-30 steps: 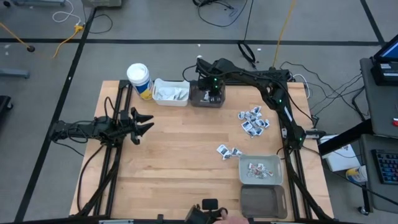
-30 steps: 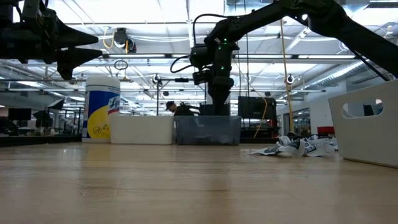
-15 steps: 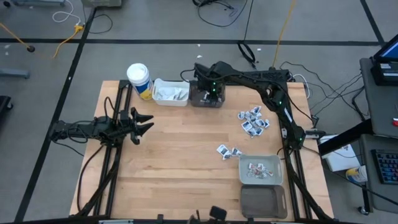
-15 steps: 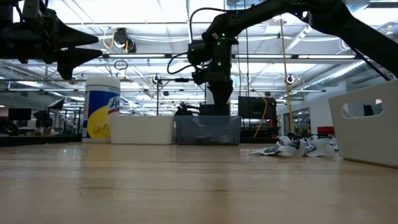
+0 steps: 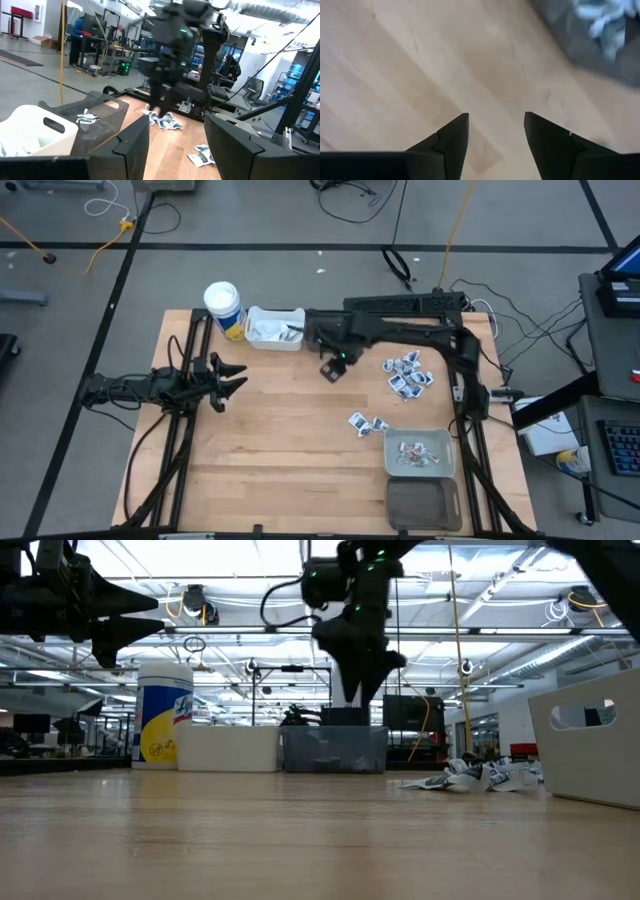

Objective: Pick & Place First Aid Supplies
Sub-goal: Put the gray towelette pack into the top black bin

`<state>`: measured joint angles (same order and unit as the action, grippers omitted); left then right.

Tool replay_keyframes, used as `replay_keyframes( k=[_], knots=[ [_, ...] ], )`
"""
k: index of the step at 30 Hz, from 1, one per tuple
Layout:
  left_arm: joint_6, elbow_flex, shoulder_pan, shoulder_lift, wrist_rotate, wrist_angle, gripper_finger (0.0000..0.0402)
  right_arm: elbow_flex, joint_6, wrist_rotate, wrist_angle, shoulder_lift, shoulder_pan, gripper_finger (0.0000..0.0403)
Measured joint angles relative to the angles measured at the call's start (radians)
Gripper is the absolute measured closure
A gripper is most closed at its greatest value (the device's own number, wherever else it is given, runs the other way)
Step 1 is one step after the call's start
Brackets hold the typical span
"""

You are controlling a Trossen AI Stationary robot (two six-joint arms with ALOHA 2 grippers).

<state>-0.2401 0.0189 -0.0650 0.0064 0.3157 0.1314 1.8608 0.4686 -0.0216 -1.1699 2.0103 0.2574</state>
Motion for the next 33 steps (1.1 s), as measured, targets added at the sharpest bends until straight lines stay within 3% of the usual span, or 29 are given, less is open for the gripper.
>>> replay_keyframes(
  k=[7,20,26,33],
  knots=[
    [0.0,0.0,0.0,0.0,0.0,0.0,0.0206,-0.22,0.189,-0.001,0.062,-0.114,-0.128,0.0209],
    [0.0,0.0,0.0,0.0,0.0,0.0,0.0206,-0.341,0.421,0.027,0.091,-0.158,-0.322,0.0208],
    [0.0,0.0,0.0,0.0,0.0,0.0,0.0206,-0.365,0.436,0.026,0.114,-0.159,-0.349,0.0208],
    [0.0,0.0,0.0,0.0,0.0,0.0,0.0206,-0.487,0.464,0.041,0.258,-0.158,-0.347,0.0208]
  ],
)
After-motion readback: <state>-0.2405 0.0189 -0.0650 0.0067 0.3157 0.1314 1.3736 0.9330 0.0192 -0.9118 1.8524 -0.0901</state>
